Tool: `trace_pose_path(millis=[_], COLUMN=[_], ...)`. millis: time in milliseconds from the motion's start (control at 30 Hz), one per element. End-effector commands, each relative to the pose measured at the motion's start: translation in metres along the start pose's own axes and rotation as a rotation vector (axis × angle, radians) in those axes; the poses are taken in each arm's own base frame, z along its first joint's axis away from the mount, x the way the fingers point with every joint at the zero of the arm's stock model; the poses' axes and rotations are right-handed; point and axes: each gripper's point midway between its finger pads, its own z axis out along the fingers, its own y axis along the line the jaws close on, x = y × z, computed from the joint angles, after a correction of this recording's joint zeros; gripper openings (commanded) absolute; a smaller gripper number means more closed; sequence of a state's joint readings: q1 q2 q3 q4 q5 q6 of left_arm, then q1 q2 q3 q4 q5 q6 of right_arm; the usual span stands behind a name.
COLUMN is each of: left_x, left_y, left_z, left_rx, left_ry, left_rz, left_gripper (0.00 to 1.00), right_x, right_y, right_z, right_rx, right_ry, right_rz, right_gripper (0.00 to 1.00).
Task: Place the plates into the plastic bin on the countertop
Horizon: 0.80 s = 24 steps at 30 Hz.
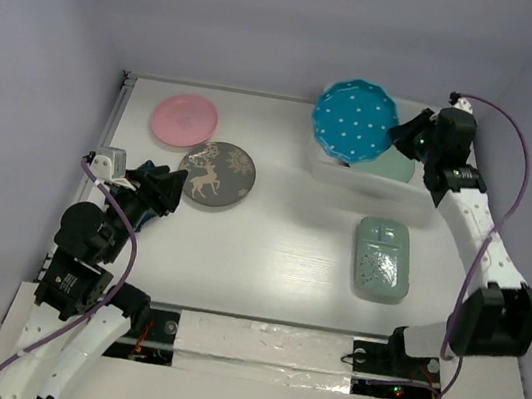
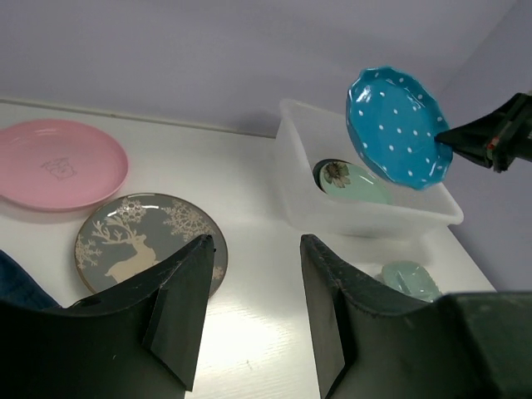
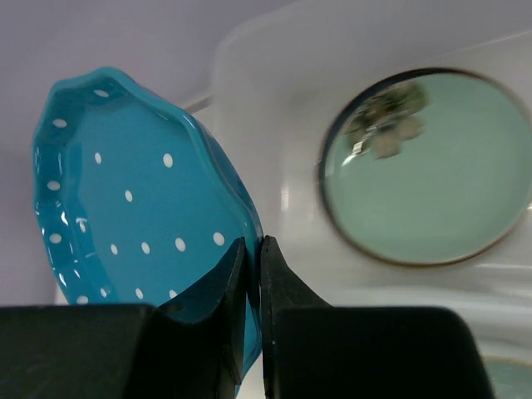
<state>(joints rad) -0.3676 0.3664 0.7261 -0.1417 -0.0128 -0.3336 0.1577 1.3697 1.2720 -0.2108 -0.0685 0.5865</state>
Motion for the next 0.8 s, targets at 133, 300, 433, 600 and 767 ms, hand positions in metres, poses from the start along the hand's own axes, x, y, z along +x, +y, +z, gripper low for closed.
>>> trace_pose_path(millis=[133,300,433,600,767], left_x=[-0.013,-0.013,-0.013,-0.012,-0.012], left_y=[-0.005,-0.005,-0.005,-0.006,-0.006], left_z=[0.001,0.001,0.001,0.001,0.001], left_rx=[0.012,0.012,0.014,0.018,0.02], left_ry=[-0.034,-0.033,-0.034,-0.032,-0.033], left_rz=[0.004,0.004,0.004,0.003,0.003], left_gripper=[0.43,0.43,0.43,0.43,0.43], right_x=[-0.048,-0.042,-0.022,-0.002,0.005], right_y=[-0.06,-0.098,-0.136,-0.169,-0.181], right_z=[0.057,0.086,0.107,0.115,0.113], right_rx=[0.077,0.145,0.232,0.333,0.383], right_ry=[-0.028,0.01,0.066,0.109,0.125], right_rz=[0.039,0.073,0.093,0.09,0.084], right_gripper=[0.0,0.0,0.0,0.0,0.14])
